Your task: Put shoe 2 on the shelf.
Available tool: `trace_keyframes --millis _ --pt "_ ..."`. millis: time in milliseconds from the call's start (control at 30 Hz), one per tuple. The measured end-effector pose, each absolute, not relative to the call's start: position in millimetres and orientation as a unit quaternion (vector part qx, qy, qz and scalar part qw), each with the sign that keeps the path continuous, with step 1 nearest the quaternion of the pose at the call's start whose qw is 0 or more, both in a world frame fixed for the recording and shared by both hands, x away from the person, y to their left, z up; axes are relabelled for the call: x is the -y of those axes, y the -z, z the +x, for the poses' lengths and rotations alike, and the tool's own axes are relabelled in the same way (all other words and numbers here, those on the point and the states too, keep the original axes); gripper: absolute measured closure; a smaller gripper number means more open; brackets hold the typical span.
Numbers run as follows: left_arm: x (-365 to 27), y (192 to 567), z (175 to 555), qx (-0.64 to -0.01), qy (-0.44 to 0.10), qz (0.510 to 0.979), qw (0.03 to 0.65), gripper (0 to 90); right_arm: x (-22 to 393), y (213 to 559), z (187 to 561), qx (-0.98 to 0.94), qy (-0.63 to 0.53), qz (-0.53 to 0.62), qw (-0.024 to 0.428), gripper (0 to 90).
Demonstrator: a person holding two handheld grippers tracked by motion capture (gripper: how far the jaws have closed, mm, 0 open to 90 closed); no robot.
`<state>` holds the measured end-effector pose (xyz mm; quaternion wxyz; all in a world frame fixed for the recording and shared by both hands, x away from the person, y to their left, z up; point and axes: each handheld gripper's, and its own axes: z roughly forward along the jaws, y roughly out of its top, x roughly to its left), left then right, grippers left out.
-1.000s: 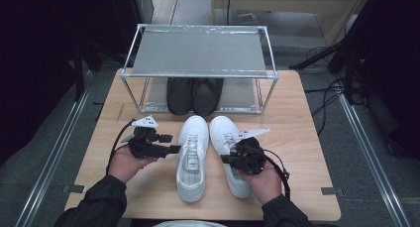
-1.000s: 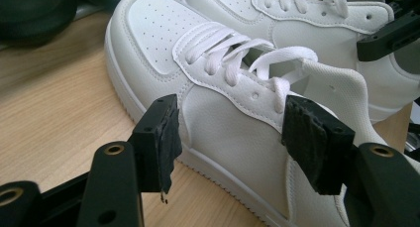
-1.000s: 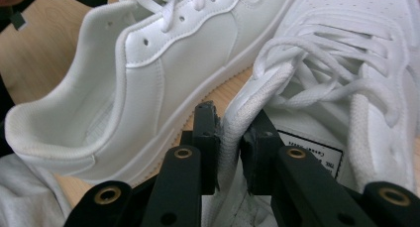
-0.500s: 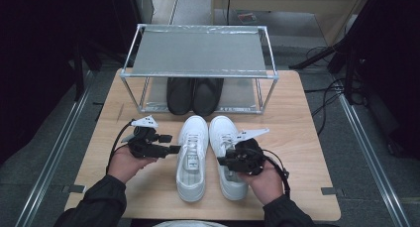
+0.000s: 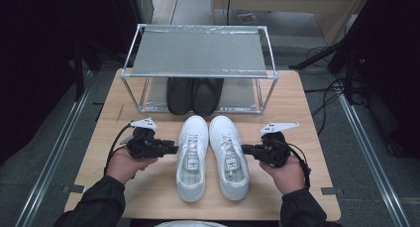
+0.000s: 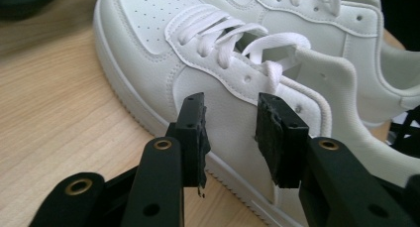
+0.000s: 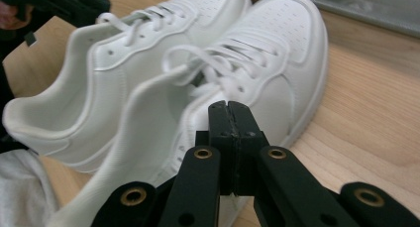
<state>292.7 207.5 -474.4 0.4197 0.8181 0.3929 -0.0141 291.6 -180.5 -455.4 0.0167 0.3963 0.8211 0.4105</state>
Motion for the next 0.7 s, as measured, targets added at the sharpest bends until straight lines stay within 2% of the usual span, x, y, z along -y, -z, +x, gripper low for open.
trace_keyframes --millis 133,233,333,700 --pt "-208 476 292 -0.396 0.016 0.818 0.418 76.7 182 460 299 -0.819 -0.404 0.406 0.02 90.0" --pt "-207 483 294 -0.388 0.038 0.834 0.39 89.1 180 465 305 -0.822 -0.393 0.411 0.015 90.0" --pt "-205 488 296 -0.381 0.054 0.841 0.381 90.0 175 471 309 -0.826 -0.383 0.413 0.018 90.0" --pt "-193 501 293 -0.382 0.039 0.854 0.35 89.6 171 475 318 -0.832 -0.374 0.41 0.005 90.0"
